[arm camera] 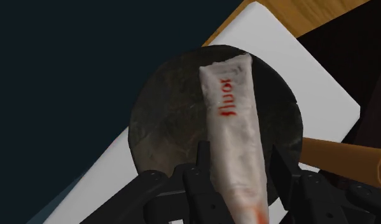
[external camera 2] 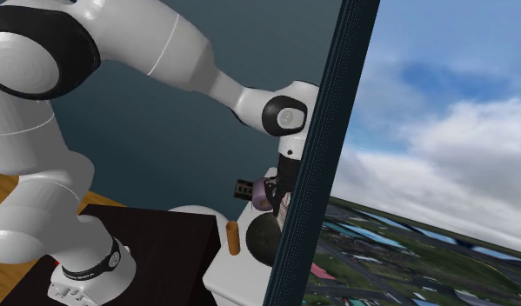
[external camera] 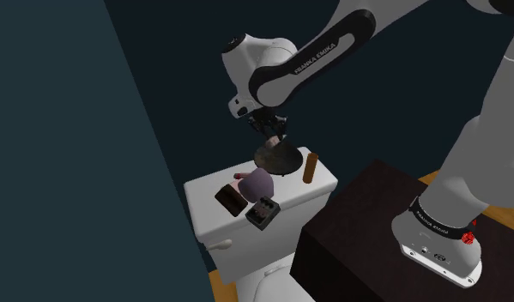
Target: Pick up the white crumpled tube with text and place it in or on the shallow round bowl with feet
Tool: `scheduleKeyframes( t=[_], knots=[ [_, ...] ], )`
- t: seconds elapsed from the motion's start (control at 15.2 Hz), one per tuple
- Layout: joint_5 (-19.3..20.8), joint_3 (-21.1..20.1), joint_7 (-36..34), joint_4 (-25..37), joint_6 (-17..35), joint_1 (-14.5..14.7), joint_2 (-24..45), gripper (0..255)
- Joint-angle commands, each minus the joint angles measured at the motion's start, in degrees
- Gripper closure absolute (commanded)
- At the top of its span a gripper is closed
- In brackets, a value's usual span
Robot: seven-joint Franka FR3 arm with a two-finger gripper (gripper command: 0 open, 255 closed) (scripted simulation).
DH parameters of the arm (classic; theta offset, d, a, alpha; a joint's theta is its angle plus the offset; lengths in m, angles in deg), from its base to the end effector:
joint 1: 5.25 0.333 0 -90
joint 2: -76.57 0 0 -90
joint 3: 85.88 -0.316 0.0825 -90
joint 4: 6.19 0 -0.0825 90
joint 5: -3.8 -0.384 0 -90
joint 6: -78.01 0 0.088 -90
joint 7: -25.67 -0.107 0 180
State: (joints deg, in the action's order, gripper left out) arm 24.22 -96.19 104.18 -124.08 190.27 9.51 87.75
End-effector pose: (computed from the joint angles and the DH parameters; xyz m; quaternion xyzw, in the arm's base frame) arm 0.5069 0.2101 0.3253 0.5325 0.8235 -0.1868 0.0576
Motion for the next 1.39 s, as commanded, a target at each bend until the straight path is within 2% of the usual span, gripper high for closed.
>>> scheduleKeyframes(
  t=[0.0, 0.86, 1.32],
  knots=[
    [0.09, 0.27, 0.33, -2.57, 1.35, -0.49, -1.42, 255],
    [3.04, 1.04, -3.41, -4.66, 9.38, -0.28, 5.25, 255],
    [3.04, 1.04, -3.41, -4.66, 9.38, -0.28, 5.25, 255]
  ],
)
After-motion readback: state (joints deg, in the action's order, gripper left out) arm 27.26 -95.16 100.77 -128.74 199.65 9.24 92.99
